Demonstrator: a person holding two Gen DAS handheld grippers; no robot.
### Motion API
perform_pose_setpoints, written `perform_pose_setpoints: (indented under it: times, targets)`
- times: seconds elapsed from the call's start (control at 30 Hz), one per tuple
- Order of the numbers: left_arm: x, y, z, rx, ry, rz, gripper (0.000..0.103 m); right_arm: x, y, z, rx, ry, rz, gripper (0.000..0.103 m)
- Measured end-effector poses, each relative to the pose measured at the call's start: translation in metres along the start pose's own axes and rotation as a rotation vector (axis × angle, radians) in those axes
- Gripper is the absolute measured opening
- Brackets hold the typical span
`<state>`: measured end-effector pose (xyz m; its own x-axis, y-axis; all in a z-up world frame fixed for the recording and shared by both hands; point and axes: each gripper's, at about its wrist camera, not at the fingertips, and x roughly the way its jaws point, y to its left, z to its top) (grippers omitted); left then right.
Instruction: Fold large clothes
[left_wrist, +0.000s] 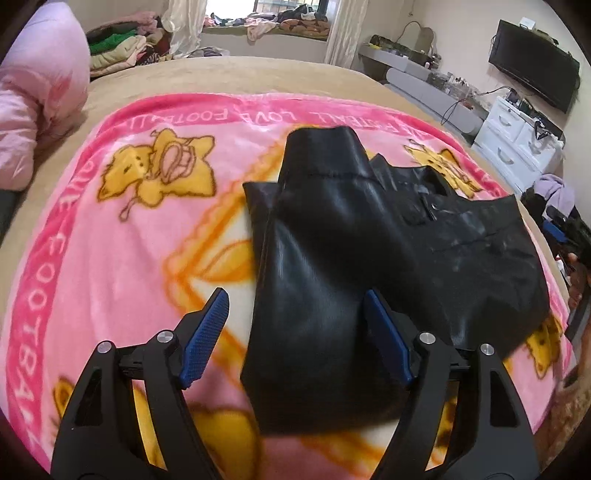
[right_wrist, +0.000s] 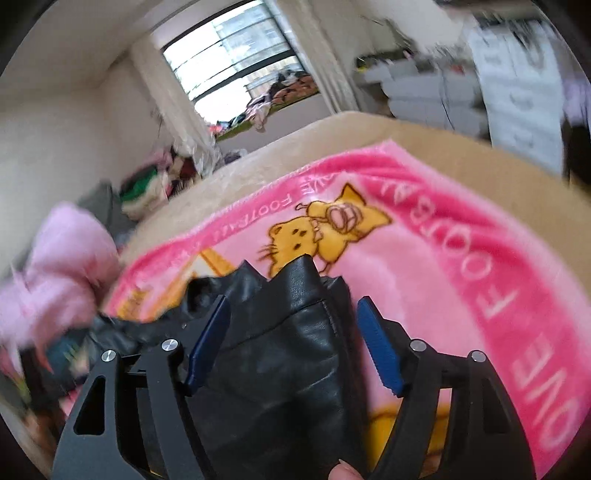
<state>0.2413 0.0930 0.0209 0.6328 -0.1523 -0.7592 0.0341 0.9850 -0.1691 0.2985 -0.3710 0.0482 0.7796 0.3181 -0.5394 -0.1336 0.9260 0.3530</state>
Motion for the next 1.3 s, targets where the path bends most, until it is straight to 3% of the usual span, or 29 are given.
perform_pose_setpoints:
  times: [0.23,0.3,0.37,0.4,0.43,0.47,0.57,0.67,0.8,1.0,1.3]
  targets:
    - [0.026,0.007,0.026,-0.060,0.018,-0.046,0.068,0.048,0.022,-0.016,-0.204,0.153,-0.103,0.070]
    - [0.030,0.007,0.031,-0.061,0.016,-0.058,0.064,0.058,0.024,-0.020,-0.222,0.169,-0.127,0.062]
    - [0.035,0.005,0.034,-0.059,0.016,-0.068,0.045,0.063,0.026,-0.021,-0.246,0.160,-0.164,0.033]
    - [0.037,0.004,0.035,-0.056,0.018,-0.058,0.036,0.062,0.026,-0.020,-0.247,0.148,-0.176,0.026]
    - [0.039,0.002,0.035,-0.040,0.016,-0.033,0.019,0.059,0.025,-0.019,-0.244,0.135,-0.174,0.019]
    - [0.040,0.000,0.034,-0.024,0.012,-0.015,0.011,0.055,0.024,-0.017,-0.237,0.126,-0.160,0.014]
    - [0.032,-0.002,0.034,0.002,-0.030,0.000,0.003,0.039,0.022,-0.009,-0.201,0.088,-0.109,0.009]
    - [0.010,0.002,0.040,-0.021,-0.119,-0.008,0.001,0.019,0.017,0.006,-0.136,0.023,-0.030,0.009]
    - [-0.002,0.005,0.054,-0.082,-0.174,-0.036,0.001,0.014,0.006,0.021,-0.023,-0.038,0.045,0.008]
    - [0.019,0.004,0.068,-0.095,-0.175,-0.011,0.001,0.039,-0.005,0.021,0.056,-0.044,-0.030,0.008]
    - [0.046,0.004,0.073,-0.091,-0.150,0.031,0.001,0.052,-0.006,0.016,0.021,-0.067,-0.114,0.008]
